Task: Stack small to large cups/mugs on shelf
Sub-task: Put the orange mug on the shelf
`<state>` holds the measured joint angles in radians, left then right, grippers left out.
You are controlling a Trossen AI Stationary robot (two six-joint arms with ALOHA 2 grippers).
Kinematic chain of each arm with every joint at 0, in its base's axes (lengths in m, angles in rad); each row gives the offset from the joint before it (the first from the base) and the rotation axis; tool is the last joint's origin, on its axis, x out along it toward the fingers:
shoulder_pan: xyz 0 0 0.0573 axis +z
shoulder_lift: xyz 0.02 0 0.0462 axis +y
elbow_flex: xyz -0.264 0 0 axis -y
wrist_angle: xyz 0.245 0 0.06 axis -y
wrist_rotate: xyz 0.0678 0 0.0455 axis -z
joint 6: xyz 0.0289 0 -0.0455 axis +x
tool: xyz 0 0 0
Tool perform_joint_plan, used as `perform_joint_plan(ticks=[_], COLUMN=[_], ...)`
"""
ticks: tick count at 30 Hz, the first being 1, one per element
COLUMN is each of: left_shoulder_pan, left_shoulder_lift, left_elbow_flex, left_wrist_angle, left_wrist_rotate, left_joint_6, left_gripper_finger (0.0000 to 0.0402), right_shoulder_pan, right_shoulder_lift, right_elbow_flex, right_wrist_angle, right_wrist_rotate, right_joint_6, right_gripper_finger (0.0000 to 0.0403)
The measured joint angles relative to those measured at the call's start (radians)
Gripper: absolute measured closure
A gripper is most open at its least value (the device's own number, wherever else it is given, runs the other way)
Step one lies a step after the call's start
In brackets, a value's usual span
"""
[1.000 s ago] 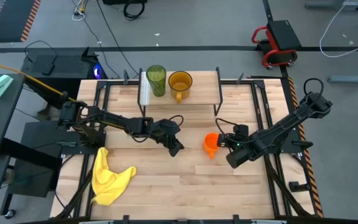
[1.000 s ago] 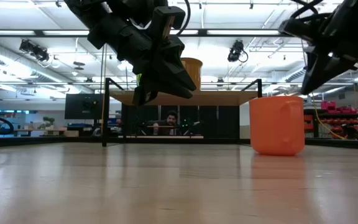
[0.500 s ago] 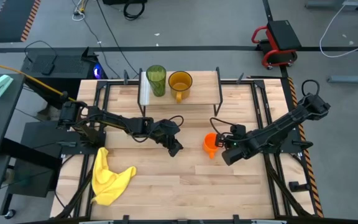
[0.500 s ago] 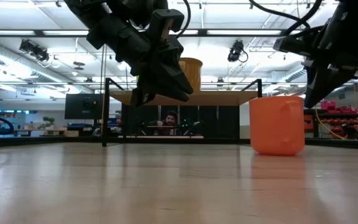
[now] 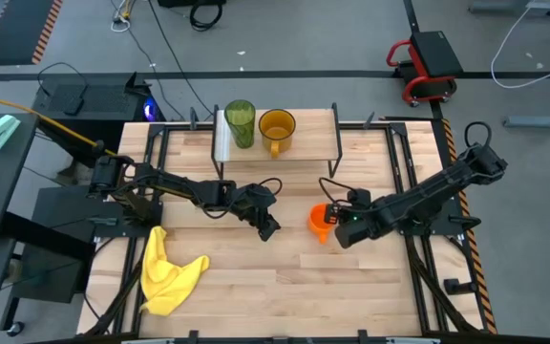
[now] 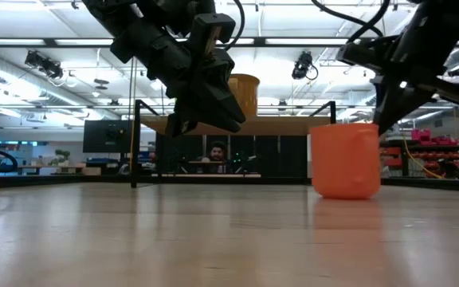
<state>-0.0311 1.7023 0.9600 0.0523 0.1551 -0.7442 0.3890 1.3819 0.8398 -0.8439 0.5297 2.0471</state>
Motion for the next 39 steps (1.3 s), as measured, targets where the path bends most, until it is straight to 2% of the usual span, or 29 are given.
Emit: perform_joint_plan(ticks=[15,22,29,39], left_shoulder_pan=[0.000,-0.001,-0.016,-0.019], left_shoulder_lift=[0.000,0.000,0.000,0.000], left_elbow_flex=[0.000,0.000,0.000,0.000], left_wrist_angle=[-0.006,-0.016,-0.032,-0.044], left_wrist_rotate=[0.000,0.000,0.000,0.000], left_joint_6=[0.007,0.007,-0.004,-0.004], left_gripper_finger=[0.0321,0.0316,0.0321,0.0318], right_shoulder_pan=[-0.056,-0.054,-0.052,-0.019], right_shoulder_lift=[0.002,0.079,0.027,0.069], right_elbow_flex=[0.000,0.000,0.000,0.001], right_wrist_angle=[0.116,0.199,0.206,0.270], right_wrist_rotate=[0.002,0.004,0.020,0.008], right_joint_6=[-0.122,-0.156,-0.174,-0.159], right_gripper_finger=[0.0402,0.0402,0.0401,0.0401])
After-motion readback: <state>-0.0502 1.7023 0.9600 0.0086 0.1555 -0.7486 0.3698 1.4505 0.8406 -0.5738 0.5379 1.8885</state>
